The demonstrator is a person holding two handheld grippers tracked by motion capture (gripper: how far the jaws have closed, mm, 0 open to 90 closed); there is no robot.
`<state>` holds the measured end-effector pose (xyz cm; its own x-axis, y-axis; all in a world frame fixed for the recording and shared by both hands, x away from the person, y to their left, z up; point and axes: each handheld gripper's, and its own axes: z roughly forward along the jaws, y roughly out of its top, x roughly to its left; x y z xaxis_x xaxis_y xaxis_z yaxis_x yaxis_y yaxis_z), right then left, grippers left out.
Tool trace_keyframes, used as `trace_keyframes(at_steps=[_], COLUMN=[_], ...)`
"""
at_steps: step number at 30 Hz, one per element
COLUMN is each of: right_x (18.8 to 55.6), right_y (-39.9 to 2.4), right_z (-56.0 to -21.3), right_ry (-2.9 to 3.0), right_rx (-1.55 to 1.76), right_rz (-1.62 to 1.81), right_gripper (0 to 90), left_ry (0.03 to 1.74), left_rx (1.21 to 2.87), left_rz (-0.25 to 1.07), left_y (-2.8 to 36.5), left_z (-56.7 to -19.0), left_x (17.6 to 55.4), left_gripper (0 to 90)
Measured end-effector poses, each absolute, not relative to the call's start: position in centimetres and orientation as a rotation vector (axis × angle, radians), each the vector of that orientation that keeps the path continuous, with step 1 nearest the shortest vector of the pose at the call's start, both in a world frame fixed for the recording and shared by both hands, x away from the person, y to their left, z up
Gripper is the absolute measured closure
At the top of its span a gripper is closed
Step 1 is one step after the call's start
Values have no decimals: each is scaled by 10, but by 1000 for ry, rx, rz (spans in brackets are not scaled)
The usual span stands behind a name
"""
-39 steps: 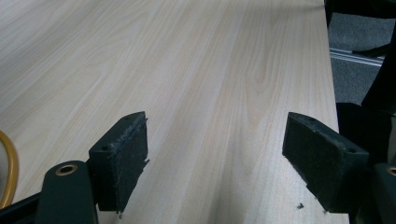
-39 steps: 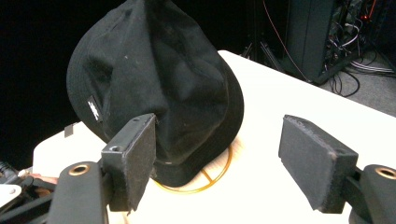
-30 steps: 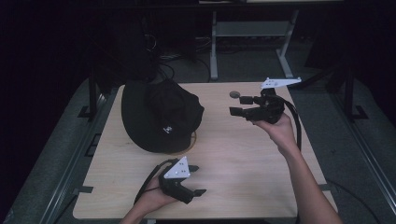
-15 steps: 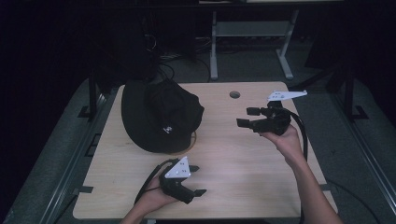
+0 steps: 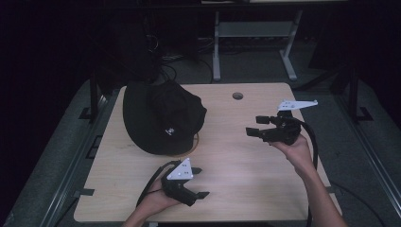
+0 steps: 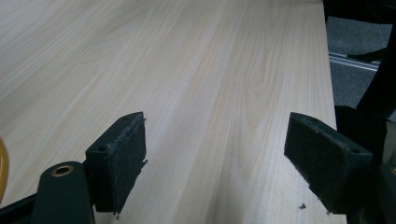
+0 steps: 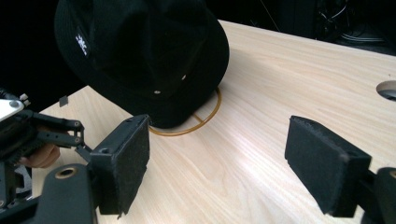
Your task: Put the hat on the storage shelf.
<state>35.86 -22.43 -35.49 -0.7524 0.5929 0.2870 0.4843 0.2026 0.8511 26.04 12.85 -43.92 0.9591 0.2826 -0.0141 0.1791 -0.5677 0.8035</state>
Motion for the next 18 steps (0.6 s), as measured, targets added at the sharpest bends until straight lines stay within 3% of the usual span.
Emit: trace_keyframes(at_steps=[18], right_x=[339], right_y=[-243], right_z=[-374], right_ry=[2355], right_rx=[1107], right_rz=[1577], right_gripper=[200], left_ry=[336], left_rx=[2193], left_rz=[133], left_y=[128], left_z=[-440], left_x=[261], left_gripper=[202])
